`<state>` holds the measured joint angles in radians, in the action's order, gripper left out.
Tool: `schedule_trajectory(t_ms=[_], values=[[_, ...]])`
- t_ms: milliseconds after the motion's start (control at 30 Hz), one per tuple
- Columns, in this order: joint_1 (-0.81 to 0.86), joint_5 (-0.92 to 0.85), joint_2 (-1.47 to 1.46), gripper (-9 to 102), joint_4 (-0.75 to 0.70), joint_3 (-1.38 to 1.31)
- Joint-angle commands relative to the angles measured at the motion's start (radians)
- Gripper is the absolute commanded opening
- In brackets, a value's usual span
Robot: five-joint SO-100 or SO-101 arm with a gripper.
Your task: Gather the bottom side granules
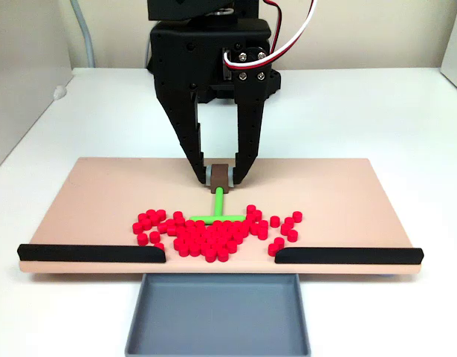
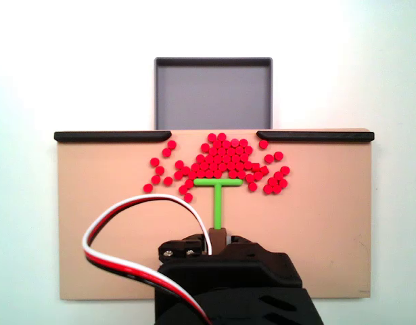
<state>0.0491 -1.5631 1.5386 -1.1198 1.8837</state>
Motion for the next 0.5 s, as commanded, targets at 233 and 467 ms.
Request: schedule_trajectory(t_ms=[233,467], values=[[-0.014,0.014,0.015,3,-0.008,-0.009],[-0.021,0.028,0.069,2,-0.011,-0.009]])
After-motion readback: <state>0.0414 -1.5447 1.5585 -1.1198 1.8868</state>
